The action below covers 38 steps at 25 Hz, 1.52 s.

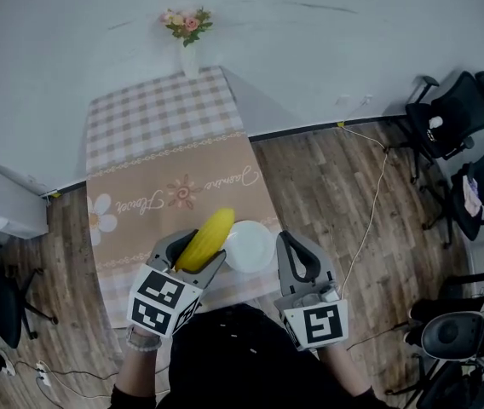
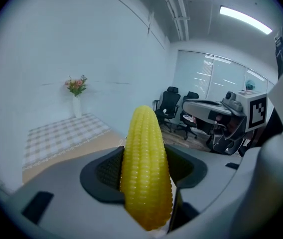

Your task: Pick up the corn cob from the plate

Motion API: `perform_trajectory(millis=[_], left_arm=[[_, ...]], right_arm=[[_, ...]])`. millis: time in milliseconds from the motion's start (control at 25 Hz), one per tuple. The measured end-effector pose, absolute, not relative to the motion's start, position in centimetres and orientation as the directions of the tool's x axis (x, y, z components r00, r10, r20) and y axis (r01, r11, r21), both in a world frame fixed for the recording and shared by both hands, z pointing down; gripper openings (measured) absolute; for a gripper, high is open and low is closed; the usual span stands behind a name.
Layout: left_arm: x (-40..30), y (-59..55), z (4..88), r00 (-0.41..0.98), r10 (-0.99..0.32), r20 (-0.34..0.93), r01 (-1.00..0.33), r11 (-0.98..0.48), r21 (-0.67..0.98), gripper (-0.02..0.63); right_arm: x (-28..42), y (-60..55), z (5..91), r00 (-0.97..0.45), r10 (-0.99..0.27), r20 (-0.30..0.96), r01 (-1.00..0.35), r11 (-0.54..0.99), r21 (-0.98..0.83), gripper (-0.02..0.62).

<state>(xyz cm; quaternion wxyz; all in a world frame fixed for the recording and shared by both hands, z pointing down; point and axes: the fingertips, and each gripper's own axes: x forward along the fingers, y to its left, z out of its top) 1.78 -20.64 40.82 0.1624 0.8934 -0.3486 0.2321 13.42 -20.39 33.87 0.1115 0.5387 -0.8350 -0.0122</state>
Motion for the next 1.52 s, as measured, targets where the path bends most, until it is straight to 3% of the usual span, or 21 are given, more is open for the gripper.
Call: perform_trajectory(millis=[840,1520], left_arm=[[0.6,-19.8,37.2,0.628,-0.608,0.486,-0.712,-0.701,0.043,0.259],[1.5,-19.5,37.5,0.658,-0.572,0.489,-0.677,-0.735,0.052,0.261]], right_arm=[[11.5,-20.5,32.3,-0.438,-0.892,0.117,-0.881,0.451,0.142,0.043],[11.5,-20.3,32.6,-0.410,-0.898,0.162,-0.886,0.434,0.165,0.043]])
